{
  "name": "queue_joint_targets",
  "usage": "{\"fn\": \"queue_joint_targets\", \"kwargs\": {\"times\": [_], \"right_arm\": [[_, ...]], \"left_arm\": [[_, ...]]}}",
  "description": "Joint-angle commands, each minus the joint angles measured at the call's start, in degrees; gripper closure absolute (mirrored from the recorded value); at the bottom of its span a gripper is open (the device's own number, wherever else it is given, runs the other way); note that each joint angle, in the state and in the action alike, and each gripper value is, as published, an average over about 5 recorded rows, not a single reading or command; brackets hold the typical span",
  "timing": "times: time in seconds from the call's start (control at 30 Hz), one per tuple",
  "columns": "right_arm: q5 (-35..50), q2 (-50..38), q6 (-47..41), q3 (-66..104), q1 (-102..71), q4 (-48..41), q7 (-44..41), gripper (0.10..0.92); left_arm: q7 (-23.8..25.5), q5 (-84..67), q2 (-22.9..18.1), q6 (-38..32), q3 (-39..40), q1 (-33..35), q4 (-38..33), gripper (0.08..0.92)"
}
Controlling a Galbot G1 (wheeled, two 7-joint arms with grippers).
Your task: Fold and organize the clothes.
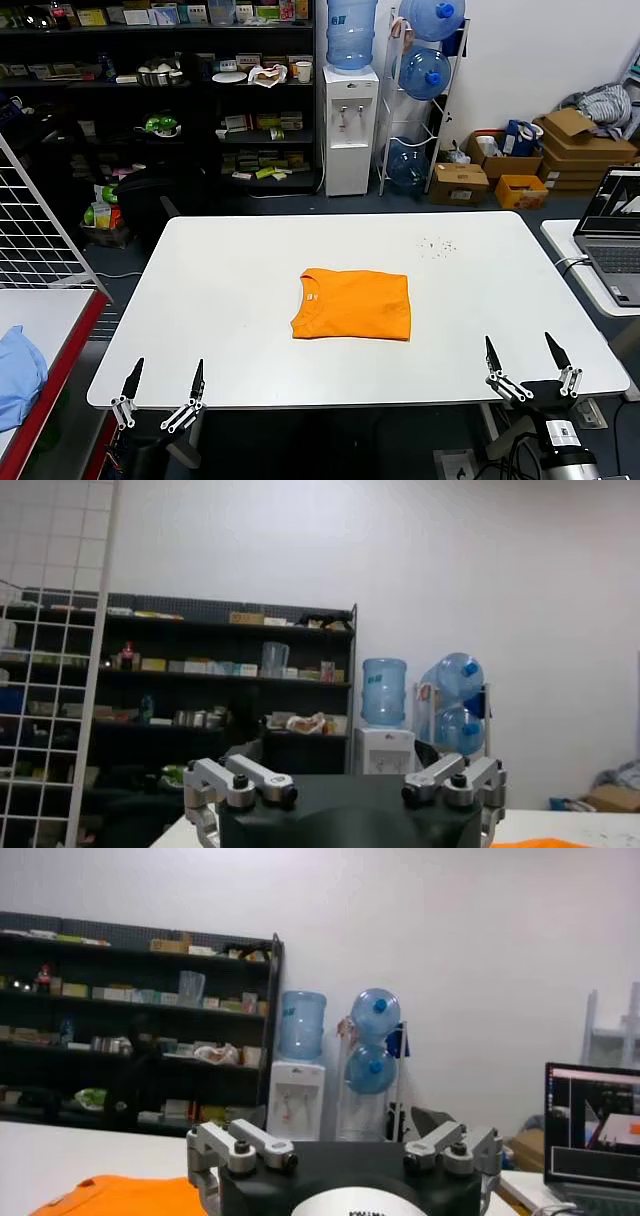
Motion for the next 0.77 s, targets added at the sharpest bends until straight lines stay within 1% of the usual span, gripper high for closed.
{"fn": "queue_joint_targets", "kwargs": {"times": [0.03, 0.77], "right_arm": [[0.1, 0.0, 0.3, 0.1, -0.1, -0.3, 0.1, 0.104], [0.2, 0.1, 0.1, 0.2, -0.2, -0.3, -0.2, 0.104]], "left_arm": [[0.0, 0.0, -0.2, 0.0, -0.1, 0.3, -0.1, 0.079], [0.0, -0.5, 0.0, 0.0, -0.1, 0.4, -0.1, 0.079]]}}
